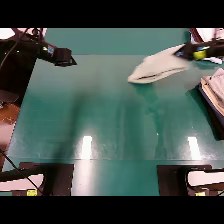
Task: Fold the shirts.
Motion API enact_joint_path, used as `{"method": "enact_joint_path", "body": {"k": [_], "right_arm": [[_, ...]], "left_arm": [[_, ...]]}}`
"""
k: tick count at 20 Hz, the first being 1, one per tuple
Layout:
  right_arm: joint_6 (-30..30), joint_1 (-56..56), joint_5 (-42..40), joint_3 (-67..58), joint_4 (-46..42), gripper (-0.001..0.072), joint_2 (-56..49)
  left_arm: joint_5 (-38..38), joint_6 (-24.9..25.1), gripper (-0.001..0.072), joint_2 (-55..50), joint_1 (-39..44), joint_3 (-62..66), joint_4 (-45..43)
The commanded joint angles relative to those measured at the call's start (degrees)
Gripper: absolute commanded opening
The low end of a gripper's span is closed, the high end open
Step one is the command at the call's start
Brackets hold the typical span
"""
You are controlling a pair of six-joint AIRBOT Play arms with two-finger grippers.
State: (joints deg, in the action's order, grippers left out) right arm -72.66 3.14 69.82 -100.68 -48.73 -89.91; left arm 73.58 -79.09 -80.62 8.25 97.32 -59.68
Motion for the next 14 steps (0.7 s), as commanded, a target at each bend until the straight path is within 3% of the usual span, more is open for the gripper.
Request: {"method": "enact_joint_path", "body": {"k": [1,9,14], "right_arm": [[-0.31,11.45,-4.70,-3.39,-3.80,0.0011,0.76],[0.50,24.39,-3.80,-18.62,-0.74,0.0011,-9.53],[6.10,29.05,-4.26,-17.14,6.21,0.0011,-3.96]], "left_arm": [[-0.87,0.00,0.0028,0.02,4.17,0.00,0.15],[-0.57,-0.04,0.0028,0.02,8.50,-0.02,0.15],[-0.74,-0.02,0.0027,0.02,8.48,-0.02,0.09]]}}
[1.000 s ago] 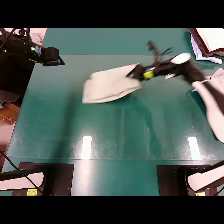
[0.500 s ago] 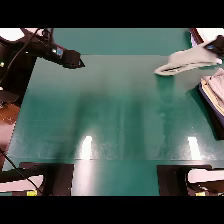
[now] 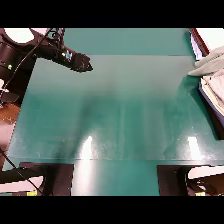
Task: Fold the shirts.
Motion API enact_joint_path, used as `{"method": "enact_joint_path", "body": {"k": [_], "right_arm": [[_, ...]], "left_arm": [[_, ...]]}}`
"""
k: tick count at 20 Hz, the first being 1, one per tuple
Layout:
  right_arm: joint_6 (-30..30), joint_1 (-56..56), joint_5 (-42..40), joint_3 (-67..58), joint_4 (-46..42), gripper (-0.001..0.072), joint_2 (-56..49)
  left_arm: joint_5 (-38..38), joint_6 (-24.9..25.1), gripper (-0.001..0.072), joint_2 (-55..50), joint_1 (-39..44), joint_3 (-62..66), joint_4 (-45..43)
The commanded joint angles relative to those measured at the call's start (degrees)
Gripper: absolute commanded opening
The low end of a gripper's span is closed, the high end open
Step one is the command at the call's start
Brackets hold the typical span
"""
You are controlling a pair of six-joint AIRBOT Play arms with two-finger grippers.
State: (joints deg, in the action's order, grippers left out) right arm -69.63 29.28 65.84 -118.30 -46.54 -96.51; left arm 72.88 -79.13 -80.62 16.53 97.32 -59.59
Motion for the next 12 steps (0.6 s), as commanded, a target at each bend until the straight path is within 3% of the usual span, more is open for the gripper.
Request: {"method": "enact_joint_path", "body": {"k": [1,9,12], "right_arm": [[4.90,3.89,-0.26,2.71,4.44,0.0011,4.87],[6.54,13.84,4.92,14.05,3.58,0.0012,17.07],[6.49,16.65,7.04,22.47,-7.30,0.0015,22.08]], "left_arm": [[-0.02,0.02,0.0027,0.02,0.20,-0.02,0.00],[0.00,0.09,0.0028,0.02,0.20,-0.02,-0.04],[-0.02,1.33,0.0028,0.02,0.20,0.00,-0.31]]}}
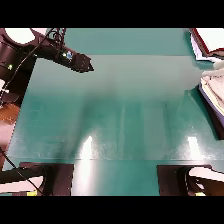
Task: Fold the shirts.
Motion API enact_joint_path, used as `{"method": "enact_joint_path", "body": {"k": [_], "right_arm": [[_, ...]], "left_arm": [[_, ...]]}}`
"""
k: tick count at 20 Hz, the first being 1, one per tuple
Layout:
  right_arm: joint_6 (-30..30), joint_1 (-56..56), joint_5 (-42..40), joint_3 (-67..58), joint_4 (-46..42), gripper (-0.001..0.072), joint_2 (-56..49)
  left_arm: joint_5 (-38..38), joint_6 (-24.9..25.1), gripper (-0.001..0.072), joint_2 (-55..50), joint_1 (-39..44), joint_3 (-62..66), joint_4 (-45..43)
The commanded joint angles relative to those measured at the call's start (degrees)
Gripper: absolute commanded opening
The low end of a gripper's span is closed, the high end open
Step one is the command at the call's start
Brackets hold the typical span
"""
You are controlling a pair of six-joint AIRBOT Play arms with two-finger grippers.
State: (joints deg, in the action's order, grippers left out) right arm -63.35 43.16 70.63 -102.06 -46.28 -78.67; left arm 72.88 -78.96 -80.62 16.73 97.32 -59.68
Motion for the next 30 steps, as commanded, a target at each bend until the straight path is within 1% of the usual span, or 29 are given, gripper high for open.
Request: {"method": "enact_joint_path", "body": {"k": [1,3,5,6,7,8,12,13,15,17,18,21,22,23,24,25,26,30], "right_arm": [[0.22,3.63,2.78,9.46,-11.63,0.0015,5.88],[-0.04,6.08,3.15,15.85,-17.73,0.0016,8.98],[-2.01,9.53,3.28,21.84,-22.60,0.0030,11.56],[-2.45,11.41,3.54,24.57,-23.91,0.0128,12.59],[-2.58,13.57,3.72,27.43,-24.39,0.0296,13.55],[-2.58,15.72,3.65,29.86,-24.35,0.0390,14.27],[-2.62,21.75,3.06,34.99,-23.21,0.0398,16.26],[-2.62,21.81,2.67,34.97,-20.50,0.0396,16.52],[-2.60,19.67,1.29,34.91,-9.88,0.0396,16.48],[-2.60,13.73,0.92,34.91,0.76,0.0390,16.48],[-2.60,9.68,0.72,34.91,3.98,0.0389,16.48],[-2.58,-5.09,-3.23,34.91,4.22,0.0386,16.37],[-2.58,-9.53,-4.33,34.91,4.22,0.0331,16.35],[-2.58,-13.38,-5.25,34.91,4.17,0.0238,16.35],[-2.56,-17.18,-6.49,34.91,4.15,0.0162,16.35],[-2.56,-20.15,-7.80,34.91,4.11,0.0117,16.35],[-2.56,-22.69,-9.03,34.91,4.15,0.0015,16.35],[-2.56,-28.37,-10.62,34.91,4.13,0.0015,16.35]], "left_arm": [[0.02,1.51,0.0028,0.02,0.02,-0.02,-0.26],[0.07,1.51,0.0028,0.02,0.00,-0.02,-0.28],[0.04,1.57,0.0028,0.02,0.00,0.00,-0.28],[0.00,1.97,0.0028,0.02,0.00,-0.02,-0.28],[-0.02,2.73,0.0028,0.02,0.00,-0.02,-0.31],[-0.02,2.91,0.0028,0.02,0.02,-0.02,-0.28],[-0.11,2.91,0.0028,0.02,0.00,-0.02,-0.31],[-0.35,2.91,0.0028,0.02,0.02,-0.02,-0.28],[-1.05,2.91,0.0028,0.02,0.02,0.00,-0.24],[-2.45,2.91,0.0028,0.04,0.00,0.00,-0.26],[-2.36,2.91,0.0028,0.04,0.00,0.02,-0.33],[-2.73,2.86,0.0028,0.04,0.00,0.02,-0.22],[-3.06,2.86,0.0028,0.04,0.00,0.02,-0.20],[-3.04,2.86,0.0028,0.04,0.00,0.02,-0.20],[-3.08,2.86,0.0028,0.04,0.00,0.02,-0.20],[-3.06,2.86,0.0028,0.04,0.00,0.02,-0.15],[-3.06,2.86,0.0028,0.04,0.00,0.02,0.00],[-3.06,2.86,0.0028,0.04,0.00,0.02,0.00]]}}
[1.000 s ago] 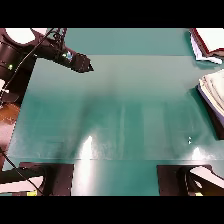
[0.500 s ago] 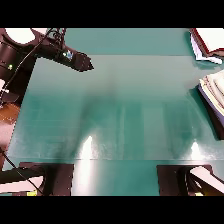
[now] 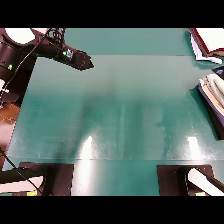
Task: Fold the shirts.
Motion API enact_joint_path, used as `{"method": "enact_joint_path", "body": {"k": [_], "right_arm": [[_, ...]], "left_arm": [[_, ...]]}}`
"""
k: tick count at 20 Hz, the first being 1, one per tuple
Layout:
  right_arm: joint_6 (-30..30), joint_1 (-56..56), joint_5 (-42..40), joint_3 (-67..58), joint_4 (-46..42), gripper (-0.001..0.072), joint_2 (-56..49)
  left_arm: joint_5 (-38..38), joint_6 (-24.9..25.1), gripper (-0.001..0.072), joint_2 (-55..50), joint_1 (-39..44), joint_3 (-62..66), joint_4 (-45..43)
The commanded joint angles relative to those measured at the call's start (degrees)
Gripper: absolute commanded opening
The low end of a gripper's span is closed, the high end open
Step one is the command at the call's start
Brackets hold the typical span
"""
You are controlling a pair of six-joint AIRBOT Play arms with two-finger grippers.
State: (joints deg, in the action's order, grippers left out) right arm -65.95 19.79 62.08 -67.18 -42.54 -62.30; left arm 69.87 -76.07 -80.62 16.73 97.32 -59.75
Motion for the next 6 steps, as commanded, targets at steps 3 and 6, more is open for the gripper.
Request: {"method": "enact_joint_path", "body": {"k": [3,6], "right_arm": [[0.04,-5.29,-1.92,0.02,0.42,0.0016,-0.02],[0.04,-5.27,-1.92,0.02,0.44,0.0015,-0.02]], "left_arm": [[-0.04,-0.02,0.0028,0.04,0.00,0.02,0.17],[-0.04,-0.02,0.0028,0.04,0.00,0.02,0.17]]}}
